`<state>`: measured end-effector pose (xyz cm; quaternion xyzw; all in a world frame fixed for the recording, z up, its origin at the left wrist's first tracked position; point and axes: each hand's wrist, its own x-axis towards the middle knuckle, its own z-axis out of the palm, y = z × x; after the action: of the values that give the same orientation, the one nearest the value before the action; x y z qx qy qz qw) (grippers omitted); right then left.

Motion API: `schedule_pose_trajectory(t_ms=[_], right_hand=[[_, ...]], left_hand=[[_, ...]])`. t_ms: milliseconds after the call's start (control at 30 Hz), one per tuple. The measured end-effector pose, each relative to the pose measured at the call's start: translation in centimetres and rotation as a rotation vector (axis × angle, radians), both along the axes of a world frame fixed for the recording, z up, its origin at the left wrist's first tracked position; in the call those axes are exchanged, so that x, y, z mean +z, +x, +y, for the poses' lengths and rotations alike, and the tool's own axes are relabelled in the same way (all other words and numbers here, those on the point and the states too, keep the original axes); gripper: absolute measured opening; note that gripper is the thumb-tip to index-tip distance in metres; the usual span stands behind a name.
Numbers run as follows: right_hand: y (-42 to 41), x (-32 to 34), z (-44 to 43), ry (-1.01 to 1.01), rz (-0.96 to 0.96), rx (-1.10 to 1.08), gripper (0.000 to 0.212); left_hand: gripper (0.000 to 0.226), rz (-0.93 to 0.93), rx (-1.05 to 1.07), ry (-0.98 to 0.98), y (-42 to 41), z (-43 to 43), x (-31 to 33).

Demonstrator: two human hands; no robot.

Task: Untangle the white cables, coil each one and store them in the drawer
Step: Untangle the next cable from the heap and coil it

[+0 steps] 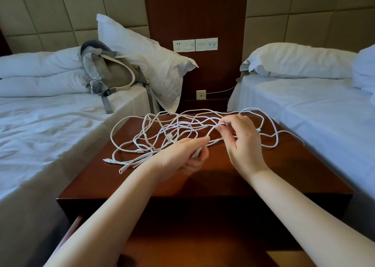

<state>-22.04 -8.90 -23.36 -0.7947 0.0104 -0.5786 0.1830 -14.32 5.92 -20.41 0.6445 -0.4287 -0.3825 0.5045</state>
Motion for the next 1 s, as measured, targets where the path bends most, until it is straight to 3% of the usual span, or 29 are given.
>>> schedule_pose_trajectory(t_ms=[100, 233, 533, 600, 667, 733, 867, 1000], right_hand=[[0.1, 0.0, 0.1, 0.024, 0.057, 0.064, 0.031], [0.2, -0.4, 0.1, 0.003, 0.152, 0.137, 0.032], [-0.3, -0.2, 0.6, 0.105, 0.293, 0.191, 0.027], [-0.2, -0.2, 0.9, 0.128, 0.428, 0.205, 0.027], [0.1, -0.4, 1.4, -0.011, 0.521, 0.166, 0.032], [0.3, -0.6, 2.1, -0.112, 0.571, 0.194, 0.022], [0.4, -0.3, 3.0, -0.025, 0.616, 0.314, 0.008], [1.0, -0.3, 2.6, 0.048, 0.654, 0.256, 0.012]], left_hand=[[0.025, 0.091, -0.238, 0.01, -0.2, 0.5, 0.4], [0.027, 0.107, -0.39, 0.091, -0.2, 0.8, 0.9], [0.03, 0.27, -0.388, -0.073, -0.8, 0.5, 1.5], [0.026, 0.415, -0.355, -0.21, -0.9, 0.2, 1.8], [0.022, 0.557, -0.318, -0.385, -0.7, 0.1, 2.0], [0.017, 0.64, -0.194, -0.546, -0.7, -0.2, 1.8], [0.013, 0.527, 0.216, -0.772, -0.6, -0.5, 2.0], [0.023, 0.443, 0.363, -0.93, -0.4, -0.1, 3.2]])
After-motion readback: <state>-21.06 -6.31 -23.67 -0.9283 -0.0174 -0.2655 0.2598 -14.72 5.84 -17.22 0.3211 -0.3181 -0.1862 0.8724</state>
